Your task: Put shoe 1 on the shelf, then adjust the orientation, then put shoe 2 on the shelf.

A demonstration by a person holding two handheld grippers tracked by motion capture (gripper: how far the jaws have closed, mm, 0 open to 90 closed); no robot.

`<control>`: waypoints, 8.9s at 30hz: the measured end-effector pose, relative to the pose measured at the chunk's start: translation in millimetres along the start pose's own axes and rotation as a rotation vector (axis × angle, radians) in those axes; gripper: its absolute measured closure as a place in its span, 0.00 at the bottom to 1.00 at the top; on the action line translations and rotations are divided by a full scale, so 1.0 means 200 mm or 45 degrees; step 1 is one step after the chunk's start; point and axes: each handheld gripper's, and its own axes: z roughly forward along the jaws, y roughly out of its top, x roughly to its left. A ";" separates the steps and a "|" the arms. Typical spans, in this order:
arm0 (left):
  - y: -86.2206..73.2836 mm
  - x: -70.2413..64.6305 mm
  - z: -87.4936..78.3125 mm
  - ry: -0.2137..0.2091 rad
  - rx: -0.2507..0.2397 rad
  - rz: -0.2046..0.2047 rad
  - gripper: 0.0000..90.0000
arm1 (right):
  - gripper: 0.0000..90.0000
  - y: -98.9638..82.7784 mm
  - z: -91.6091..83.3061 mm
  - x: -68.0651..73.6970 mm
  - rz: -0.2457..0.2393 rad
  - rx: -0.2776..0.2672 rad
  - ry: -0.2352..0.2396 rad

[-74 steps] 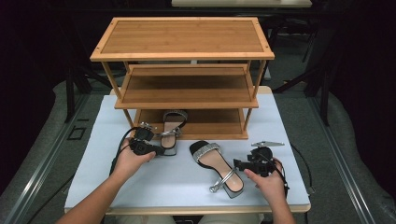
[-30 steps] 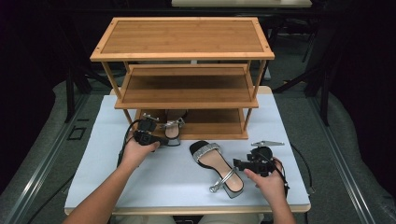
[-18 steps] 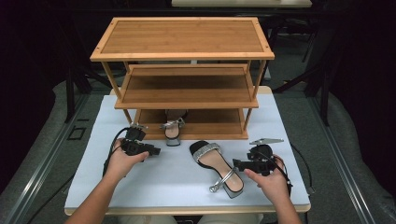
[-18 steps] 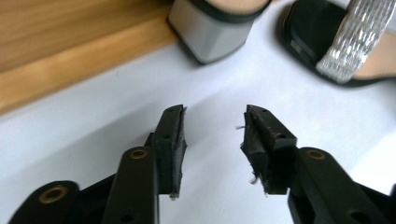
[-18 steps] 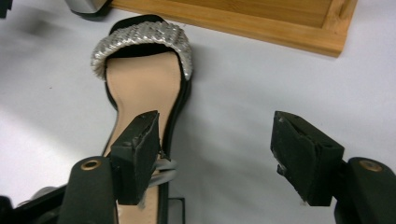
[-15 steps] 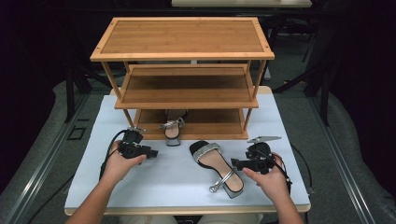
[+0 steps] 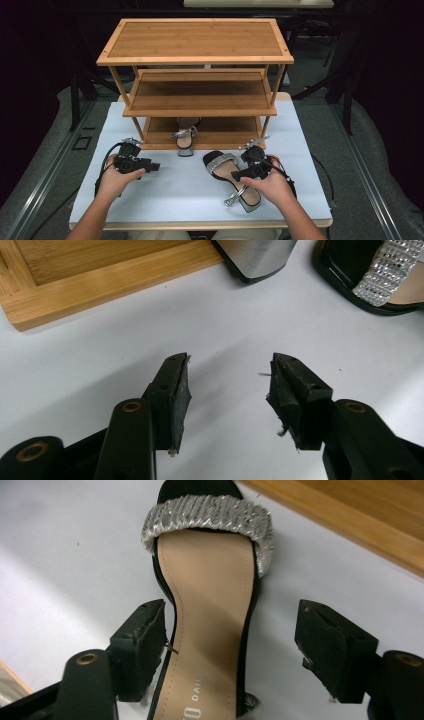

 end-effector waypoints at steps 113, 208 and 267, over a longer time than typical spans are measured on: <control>-0.01 0.04 0.00 -0.034 -0.020 -0.071 0.55 | 0.42 0.33 0.28 -0.14 0.330 0.166 -0.052; -0.01 0.04 0.02 -0.034 -0.011 -0.071 0.56 | 1.00 0.38 0.22 -0.03 0.096 -0.034 0.093; 0.31 -0.17 0.36 0.058 -0.005 0.038 0.56 | 0.70 0.31 0.31 -0.09 0.163 -0.152 0.148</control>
